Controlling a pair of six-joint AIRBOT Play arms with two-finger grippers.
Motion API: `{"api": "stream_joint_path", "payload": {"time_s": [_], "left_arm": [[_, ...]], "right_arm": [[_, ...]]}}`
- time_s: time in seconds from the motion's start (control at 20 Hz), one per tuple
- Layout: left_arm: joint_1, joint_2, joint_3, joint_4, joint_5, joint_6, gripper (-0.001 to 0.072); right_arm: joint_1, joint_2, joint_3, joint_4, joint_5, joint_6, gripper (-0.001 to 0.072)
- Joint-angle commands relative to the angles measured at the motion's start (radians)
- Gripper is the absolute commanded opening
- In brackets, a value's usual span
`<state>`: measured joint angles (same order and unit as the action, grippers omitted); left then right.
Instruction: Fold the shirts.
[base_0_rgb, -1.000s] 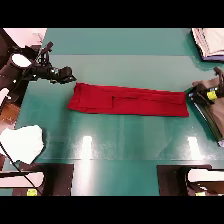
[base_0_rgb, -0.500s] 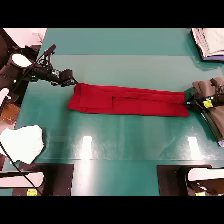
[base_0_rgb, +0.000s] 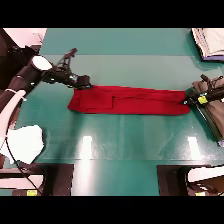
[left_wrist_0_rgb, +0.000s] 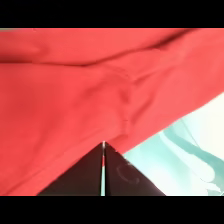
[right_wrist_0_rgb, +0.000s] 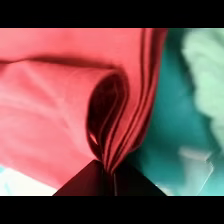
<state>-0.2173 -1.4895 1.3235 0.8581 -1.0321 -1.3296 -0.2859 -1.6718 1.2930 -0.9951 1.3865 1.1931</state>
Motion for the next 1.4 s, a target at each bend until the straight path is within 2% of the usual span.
{"api": "stream_joint_path", "payload": {"time_s": [0.0, 0.25, 0.4, 0.5, 0.75, 1.05, 1.35], "left_arm": [[-0.112, -0.076, 0.048, -0.005, 0.066, -0.008, 0.0025], [-0.257, -0.333, 0.312, -0.006, 0.066, -0.055, 0.0025], [-0.315, -0.471, 0.449, -0.006, 0.048, -0.087, 0.0025], [-0.338, -0.532, 0.504, -0.005, 0.044, -0.113, 0.0026], [-0.342, -0.559, 0.511, 0.013, 0.052, -0.114, 0.0026], [-0.340, -0.551, 0.521, 0.019, 0.042, -0.110, 0.0026], [-0.276, -0.536, 0.627, 0.042, -0.106, -0.111, 0.0025]], "right_arm": [[0.023, 0.035, 0.085, 0.016, 0.111, -0.001, 0.0014], [0.149, 0.162, 0.249, 0.092, 0.179, 0.087, 0.0013], [0.254, 0.188, 0.377, 0.184, 0.198, 0.113, 0.0013], [0.336, 0.187, 0.462, 0.191, 0.188, 0.132, 0.0013], [0.502, 0.187, 0.590, 0.189, 0.100, 0.134, 0.0013], [0.583, 0.185, 0.607, 0.188, 0.032, 0.121, 0.0014], [0.609, 0.183, 0.607, 0.189, 0.000, 0.103, 0.0014]]}}
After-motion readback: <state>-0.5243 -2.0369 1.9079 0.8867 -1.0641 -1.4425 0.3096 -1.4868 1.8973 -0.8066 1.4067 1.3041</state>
